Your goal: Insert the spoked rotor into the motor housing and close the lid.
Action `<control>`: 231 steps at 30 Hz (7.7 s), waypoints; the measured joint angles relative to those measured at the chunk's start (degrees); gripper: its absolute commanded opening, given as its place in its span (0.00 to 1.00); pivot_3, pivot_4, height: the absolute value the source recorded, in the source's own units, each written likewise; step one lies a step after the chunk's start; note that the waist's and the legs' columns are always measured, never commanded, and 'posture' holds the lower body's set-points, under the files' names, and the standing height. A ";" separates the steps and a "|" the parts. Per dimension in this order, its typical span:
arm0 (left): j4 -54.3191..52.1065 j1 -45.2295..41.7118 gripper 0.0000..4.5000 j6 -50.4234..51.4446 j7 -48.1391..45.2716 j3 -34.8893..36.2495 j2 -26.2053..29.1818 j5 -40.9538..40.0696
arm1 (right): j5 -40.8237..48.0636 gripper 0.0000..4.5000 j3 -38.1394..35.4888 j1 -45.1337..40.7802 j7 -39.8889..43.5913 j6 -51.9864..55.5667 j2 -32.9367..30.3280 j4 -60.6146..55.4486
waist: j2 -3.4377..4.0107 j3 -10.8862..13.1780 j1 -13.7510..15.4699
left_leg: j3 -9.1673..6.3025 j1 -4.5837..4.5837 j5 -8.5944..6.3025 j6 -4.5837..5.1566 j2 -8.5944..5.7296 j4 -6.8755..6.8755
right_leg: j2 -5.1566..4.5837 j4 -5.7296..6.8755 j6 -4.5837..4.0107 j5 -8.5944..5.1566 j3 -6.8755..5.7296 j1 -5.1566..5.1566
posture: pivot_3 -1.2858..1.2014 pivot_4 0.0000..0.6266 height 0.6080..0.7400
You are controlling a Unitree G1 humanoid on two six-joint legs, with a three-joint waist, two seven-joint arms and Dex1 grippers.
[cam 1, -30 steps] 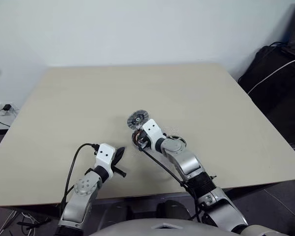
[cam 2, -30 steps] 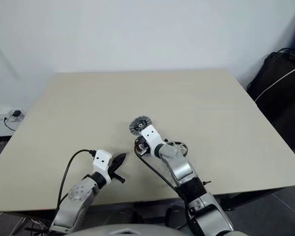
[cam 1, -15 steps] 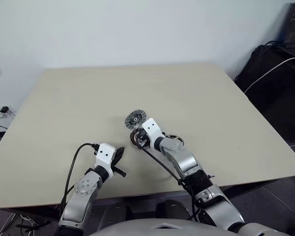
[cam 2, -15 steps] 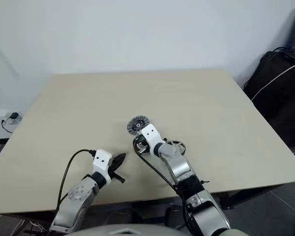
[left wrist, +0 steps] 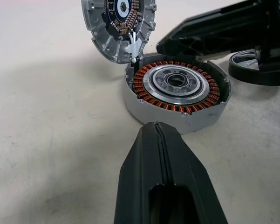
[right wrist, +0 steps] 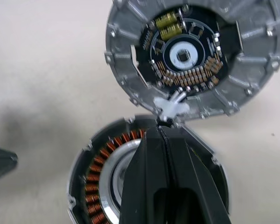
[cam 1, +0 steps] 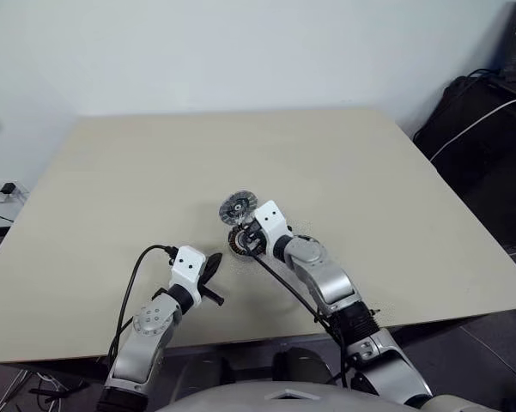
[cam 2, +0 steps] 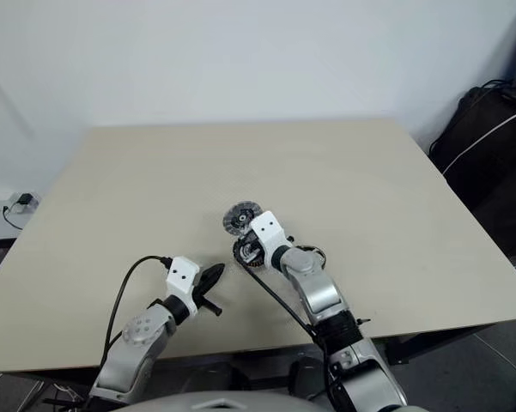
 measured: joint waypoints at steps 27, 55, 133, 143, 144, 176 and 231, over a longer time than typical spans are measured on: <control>0.00 1.19 0.00 0.87 0.07 0.00 0.52 -0.10 | -1.28 0.00 0.65 -0.24 0.94 -1.32 -1.23 4.77 | -0.02 -0.22 0.01 | 0.00 0.11 0.01 -0.01 0.01 0.09 | 0.00 0.13 -0.01 0.00 0.01 0.06 | 0.52 0.00 1.00; -0.03 1.94 0.00 1.04 -0.01 -0.10 0.57 -0.37 | 0.47 0.00 -7.24 10.07 -0.24 6.42 -9.25 -19.57 | 0.05 -0.52 0.96 | -0.05 0.02 -0.06 0.11 -0.02 0.16 | -0.09 0.13 -0.23 -0.13 0.02 0.01 | 0.52 0.00 1.00; 0.44 0.55 0.00 2.14 -1.88 -1.04 1.63 -0.49 | 67.66 0.07 -46.84 13.32 -36.55 47.12 9.45 -28.22 | 0.79 -0.18 0.61 | -0.06 0.01 -0.22 0.39 0.00 -0.05 | -0.04 -0.10 -0.17 -0.11 0.02 -0.01 | 0.52 0.00 1.00; 0.17 0.62 0.00 1.92 -1.29 -0.88 1.22 -0.53 | 65.96 0.07 -34.34 9.91 -33.86 43.38 8.54 -13.63 | 0.76 -0.18 0.62 | 0.00 -0.03 -0.16 0.31 -0.01 -0.03 | -0.01 -0.17 -0.02 -0.01 0.03 0.02 | 0.52 0.00 1.00; 0.16 0.72 0.00 1.92 -1.28 -0.79 1.27 -0.52 | 65.19 0.07 -33.62 9.70 -33.07 42.64 8.46 -12.45 | 0.75 -0.18 0.64 | 0.00 -0.03 -0.16 0.32 -0.01 -0.03 | -0.01 -0.17 -0.01 -0.01 0.02 0.02 | 0.52 0.00 1.00; -0.71 1.90 0.00 1.98 -1.25 -0.09 1.60 -0.52 | 59.78 0.07 -32.92 6.33 -25.97 36.90 7.95 -6.11 | 0.75 -0.18 0.64 | 0.01 -0.04 -0.16 0.31 -0.01 -0.02 | -0.03 -0.18 0.19 0.12 0.03 0.01 | 0.52 0.00 1.00; -0.64 1.45 0.00 1.95 -1.26 -0.10 0.98 -0.51 | 39.44 0.57 -19.29 9.29 -16.58 21.76 -0.64 -21.76 | 0.58 -0.34 0.64 | 0.03 -0.07 -0.17 0.32 -0.01 0.05 | -0.04 -0.19 0.03 0.01 0.04 0.00 | 0.52 0.00 1.00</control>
